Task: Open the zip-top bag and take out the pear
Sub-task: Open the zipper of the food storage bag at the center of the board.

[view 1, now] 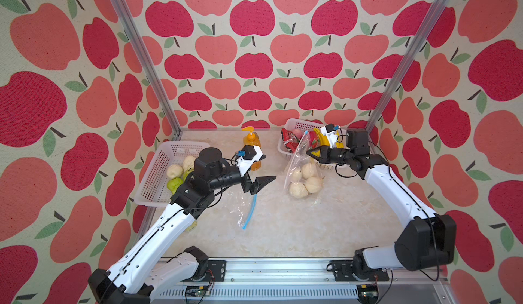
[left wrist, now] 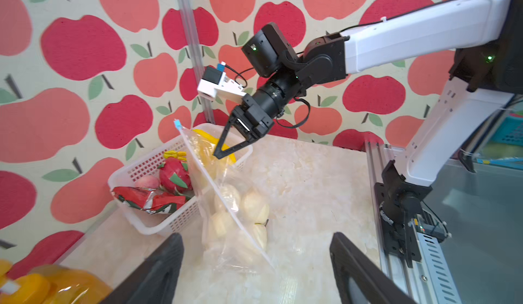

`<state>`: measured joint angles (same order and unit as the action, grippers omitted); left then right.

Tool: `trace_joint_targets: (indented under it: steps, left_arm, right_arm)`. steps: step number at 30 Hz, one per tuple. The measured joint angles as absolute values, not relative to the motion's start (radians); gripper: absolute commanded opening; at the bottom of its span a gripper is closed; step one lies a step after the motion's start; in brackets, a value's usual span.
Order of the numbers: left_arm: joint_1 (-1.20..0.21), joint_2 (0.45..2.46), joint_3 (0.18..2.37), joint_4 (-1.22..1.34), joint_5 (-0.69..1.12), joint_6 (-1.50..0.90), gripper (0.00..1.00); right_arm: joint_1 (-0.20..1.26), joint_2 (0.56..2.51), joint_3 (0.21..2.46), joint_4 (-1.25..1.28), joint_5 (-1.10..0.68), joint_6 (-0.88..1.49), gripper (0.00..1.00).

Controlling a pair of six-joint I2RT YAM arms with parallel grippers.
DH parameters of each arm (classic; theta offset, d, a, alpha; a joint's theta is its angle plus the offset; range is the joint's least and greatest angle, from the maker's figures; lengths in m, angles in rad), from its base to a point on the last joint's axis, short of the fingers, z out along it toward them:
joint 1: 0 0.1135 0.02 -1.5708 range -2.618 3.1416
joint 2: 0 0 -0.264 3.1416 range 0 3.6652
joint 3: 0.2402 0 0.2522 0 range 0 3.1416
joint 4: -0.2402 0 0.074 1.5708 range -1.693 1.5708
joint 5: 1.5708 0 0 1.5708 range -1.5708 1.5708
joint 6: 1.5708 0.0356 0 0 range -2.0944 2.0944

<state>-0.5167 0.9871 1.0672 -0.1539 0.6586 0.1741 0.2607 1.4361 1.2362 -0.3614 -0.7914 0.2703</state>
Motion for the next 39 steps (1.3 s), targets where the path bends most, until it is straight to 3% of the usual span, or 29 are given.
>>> trace_joint_targets:
  steps: [4,8,14,19,26,33,39]
  left_arm:
    - [-0.354,1.049,1.11,-0.159,0.701,0.101,0.85]
    - [-0.304,1.207,1.125,-0.147,0.818,0.044,0.86]
    - [-0.414,1.322,1.125,-0.146,0.933,0.033,0.95]
    - [-0.51,1.322,1.125,-0.13,0.976,0.012,0.96]
    - [-0.613,1.317,1.089,-0.112,0.843,0.008,0.94]
    - [-0.604,1.397,1.075,-0.049,0.772,-0.006,0.91]
    - [-0.586,1.433,1.07,0.014,0.83,0.051,0.87]
  right_arm:
    - [0.261,1.476,1.384,-0.578,-0.928,0.066,0.0]
    - [0.257,1.477,1.455,-0.715,-1.015,-0.091,0.0]
    - [0.245,1.465,1.448,-0.76,-1.067,-0.194,0.0]
    - [0.256,1.432,1.367,-0.723,-1.054,-0.188,0.0]
    - [0.273,1.414,1.27,-0.639,-1.045,-0.147,0.0]
    - [0.288,1.41,1.237,-0.595,-1.049,-0.137,0.0]
    - [0.288,1.41,1.237,-0.594,-1.062,-0.138,0.0]
